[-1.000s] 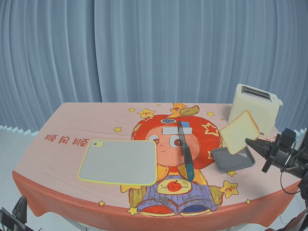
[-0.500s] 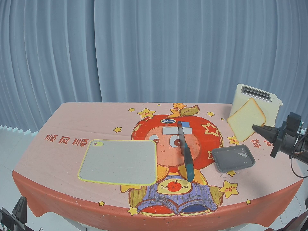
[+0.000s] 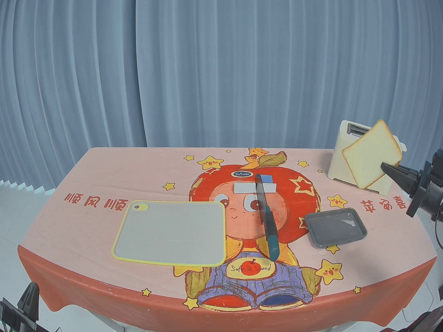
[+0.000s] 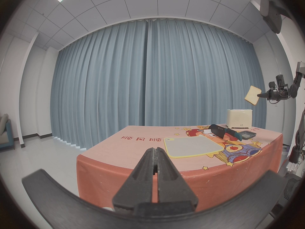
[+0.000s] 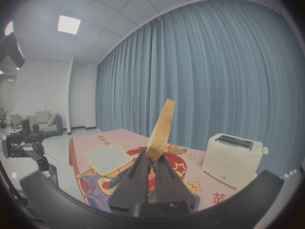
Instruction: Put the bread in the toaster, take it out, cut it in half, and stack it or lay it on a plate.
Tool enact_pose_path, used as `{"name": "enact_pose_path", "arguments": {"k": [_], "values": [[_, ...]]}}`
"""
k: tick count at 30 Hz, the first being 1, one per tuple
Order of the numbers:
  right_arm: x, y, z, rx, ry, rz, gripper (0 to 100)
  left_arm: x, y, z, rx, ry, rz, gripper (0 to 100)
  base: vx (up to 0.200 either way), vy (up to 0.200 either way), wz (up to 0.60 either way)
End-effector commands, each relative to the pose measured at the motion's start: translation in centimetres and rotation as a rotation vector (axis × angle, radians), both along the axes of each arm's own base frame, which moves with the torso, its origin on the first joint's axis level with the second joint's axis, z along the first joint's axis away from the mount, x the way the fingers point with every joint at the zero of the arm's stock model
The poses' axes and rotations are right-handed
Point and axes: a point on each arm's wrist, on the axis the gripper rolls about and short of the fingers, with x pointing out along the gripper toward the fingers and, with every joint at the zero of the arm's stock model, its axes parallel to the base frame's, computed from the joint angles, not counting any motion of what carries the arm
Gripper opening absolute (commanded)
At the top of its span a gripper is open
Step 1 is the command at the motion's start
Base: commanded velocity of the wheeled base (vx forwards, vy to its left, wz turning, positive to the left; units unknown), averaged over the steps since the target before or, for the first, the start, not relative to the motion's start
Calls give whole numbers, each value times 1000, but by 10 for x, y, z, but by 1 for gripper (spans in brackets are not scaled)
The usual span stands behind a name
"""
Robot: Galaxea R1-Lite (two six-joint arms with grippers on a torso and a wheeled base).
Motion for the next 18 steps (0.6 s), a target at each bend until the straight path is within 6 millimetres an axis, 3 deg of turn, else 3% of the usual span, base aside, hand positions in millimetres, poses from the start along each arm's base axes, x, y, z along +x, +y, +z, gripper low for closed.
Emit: {"name": "enact_pose_path", "arguments": {"k": [1,14,18], "values": [[-3,-2,2,-2,-12,-8,0,0,0,-5,-2,3,0,0,0,0,0],[-4,-1,-2,-5,-3,-2,0,0,0,-5,-2,3,2,0,0,-185,0],[-4,0,-1,-5,-5,0,0,0,0,-5,-1,3,2,0,0,0,0]]}}
